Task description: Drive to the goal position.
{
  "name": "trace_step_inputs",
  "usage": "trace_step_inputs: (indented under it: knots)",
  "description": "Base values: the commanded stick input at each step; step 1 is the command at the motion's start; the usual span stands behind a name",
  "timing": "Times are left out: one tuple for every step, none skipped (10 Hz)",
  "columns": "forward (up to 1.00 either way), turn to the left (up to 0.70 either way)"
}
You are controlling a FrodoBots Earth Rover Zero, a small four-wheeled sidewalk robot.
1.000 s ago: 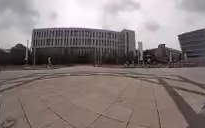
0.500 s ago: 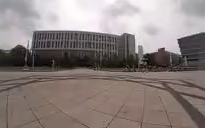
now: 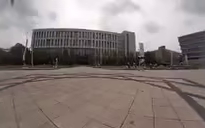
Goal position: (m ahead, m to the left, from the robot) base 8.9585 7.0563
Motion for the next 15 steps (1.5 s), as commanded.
trace_step_inputs:
  knots:
    - [0.6, 0.0]
    - [0.6, 0.0]
    - [0.6, 0.0]
    - [0.6, 0.0]
    - [0.6, 0.0]
    - [0.6, 0.0]
    - [0.6, 0.0]
    - [0.6, 0.0]
    - [0.6, 0.0]
    - [0.6, 0.0]
    - [0.6, 0.0]
    - [0.6, 0.0]
    - [0.6, 0.0]
    - [0.6, 0.0]
    - [0.6, 0.0]
